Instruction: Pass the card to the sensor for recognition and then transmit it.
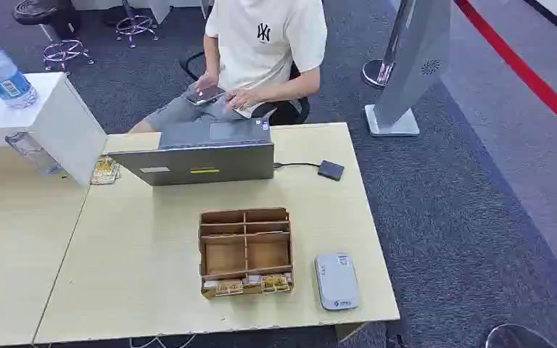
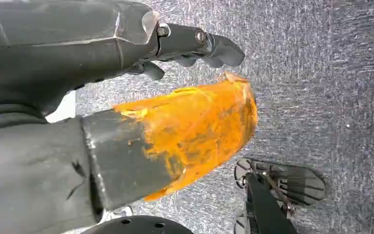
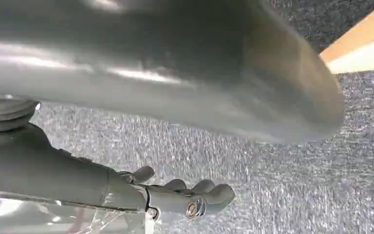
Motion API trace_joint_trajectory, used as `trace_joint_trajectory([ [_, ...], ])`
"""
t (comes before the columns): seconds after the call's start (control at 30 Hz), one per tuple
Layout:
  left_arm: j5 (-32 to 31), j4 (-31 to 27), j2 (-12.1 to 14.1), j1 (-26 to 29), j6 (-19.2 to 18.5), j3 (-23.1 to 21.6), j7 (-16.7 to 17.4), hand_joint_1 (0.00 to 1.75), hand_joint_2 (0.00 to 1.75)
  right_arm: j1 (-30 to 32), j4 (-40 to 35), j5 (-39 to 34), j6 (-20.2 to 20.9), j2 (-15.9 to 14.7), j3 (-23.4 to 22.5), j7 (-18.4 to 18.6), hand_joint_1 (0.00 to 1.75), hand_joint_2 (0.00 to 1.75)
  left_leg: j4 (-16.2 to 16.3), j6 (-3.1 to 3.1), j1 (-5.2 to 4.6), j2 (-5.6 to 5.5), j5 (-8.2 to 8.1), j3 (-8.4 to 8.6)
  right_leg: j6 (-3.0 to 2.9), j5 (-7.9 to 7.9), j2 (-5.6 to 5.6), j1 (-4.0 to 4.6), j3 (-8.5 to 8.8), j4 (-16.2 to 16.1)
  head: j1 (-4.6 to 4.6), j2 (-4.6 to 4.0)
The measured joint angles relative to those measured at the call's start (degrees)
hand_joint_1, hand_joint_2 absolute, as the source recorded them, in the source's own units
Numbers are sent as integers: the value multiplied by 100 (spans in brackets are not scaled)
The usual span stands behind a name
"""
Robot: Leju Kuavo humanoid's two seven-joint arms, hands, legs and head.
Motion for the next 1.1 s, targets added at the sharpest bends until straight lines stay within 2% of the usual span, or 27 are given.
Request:
trace_joint_trajectory([
  [0.27,-37,0,31,-2,-48,0,-2,0,0,23,0,265,-9,-162,-326,442,0,0,3,3,-2,-1,2,3,2,0,-2,-1,1,-1,0,0],
  [0.57,-50,0,61,-4,-61,33,-2,0,0,163,-41,1130,-11,-300,-1503,497,0,0,2,4,-2,0,1,1,2,-1,-1,-1,0,-1,2,0],
  [0.8,-59,0,76,-4,-59,64,-5,0,0,213,-140,1705,-13,-317,-2193,593,0,0,2,4,-2,-1,1,2,2,-1,-2,-1,1,-1,2,0],
  [0.93,-79,0,76,-3,-57,96,-5,0,0,219,-164,1685,-9,-315,-2621,374,0,0,2,4,-2,-1,1,0,2,-1,-2,-1,1,0,2,0],
  [1.1,-85,0,76,-3,-57,136,-17,0,0,115,-205,1405,2,-302,-3090,-392,0,0,2,4,-2,0,1,0,2,-1,-1,-1,1,0,2,0],
])
